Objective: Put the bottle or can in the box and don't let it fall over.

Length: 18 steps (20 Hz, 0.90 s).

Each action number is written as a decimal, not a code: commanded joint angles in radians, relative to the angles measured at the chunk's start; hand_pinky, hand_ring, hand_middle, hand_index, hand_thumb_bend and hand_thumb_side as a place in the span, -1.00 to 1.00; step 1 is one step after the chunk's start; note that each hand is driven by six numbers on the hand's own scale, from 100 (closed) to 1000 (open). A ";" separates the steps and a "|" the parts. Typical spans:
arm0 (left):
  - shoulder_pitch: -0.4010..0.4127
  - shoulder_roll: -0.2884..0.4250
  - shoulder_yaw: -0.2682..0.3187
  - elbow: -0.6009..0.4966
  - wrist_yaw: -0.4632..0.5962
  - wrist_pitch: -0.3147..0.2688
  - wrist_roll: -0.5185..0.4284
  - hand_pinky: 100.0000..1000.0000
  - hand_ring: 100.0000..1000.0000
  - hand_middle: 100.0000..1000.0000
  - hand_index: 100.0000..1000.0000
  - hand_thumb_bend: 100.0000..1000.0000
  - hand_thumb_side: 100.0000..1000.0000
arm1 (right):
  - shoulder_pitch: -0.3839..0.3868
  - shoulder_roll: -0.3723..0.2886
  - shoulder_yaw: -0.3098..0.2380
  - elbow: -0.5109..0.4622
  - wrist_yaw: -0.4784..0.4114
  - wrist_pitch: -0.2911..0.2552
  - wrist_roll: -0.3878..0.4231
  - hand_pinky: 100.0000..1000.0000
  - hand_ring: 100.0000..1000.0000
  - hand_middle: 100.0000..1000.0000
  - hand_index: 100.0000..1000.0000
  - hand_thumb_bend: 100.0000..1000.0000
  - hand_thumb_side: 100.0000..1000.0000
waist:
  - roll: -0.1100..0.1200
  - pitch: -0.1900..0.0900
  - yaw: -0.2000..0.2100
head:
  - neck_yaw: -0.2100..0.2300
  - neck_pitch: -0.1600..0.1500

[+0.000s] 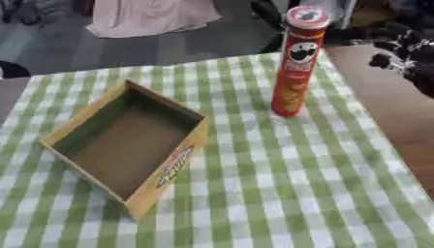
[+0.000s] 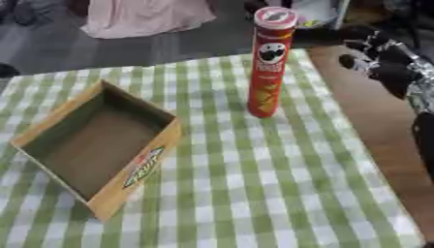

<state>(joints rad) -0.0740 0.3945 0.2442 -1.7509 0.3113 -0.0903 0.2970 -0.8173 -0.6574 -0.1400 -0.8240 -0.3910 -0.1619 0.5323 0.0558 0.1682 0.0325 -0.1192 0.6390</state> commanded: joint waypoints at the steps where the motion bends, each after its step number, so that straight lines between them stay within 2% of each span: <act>1: -0.009 0.013 0.012 -0.011 0.003 -0.001 -0.005 1.00 0.26 0.68 0.52 -0.98 0.31 | -0.022 -0.010 0.001 -0.020 0.009 0.002 0.007 0.46 1.00 1.00 1.00 -0.15 -1.00 | -0.003 -0.014 0.002 | -0.004 0.000; 18: -0.014 0.006 0.011 -0.009 0.005 0.000 -0.009 1.00 0.25 0.68 0.52 -0.98 0.31 | -0.038 0.036 0.010 -0.028 0.005 0.012 0.009 0.49 1.00 1.00 1.00 -0.14 -1.00 | -0.003 -0.004 0.007 | -0.014 -0.003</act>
<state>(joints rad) -0.0787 0.3869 0.2442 -1.7507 0.3137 -0.0883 0.2907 -0.8326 -0.6021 -0.1283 -0.8291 -0.3841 -0.1507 0.5429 0.0557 0.1735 0.0383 -0.1298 0.6391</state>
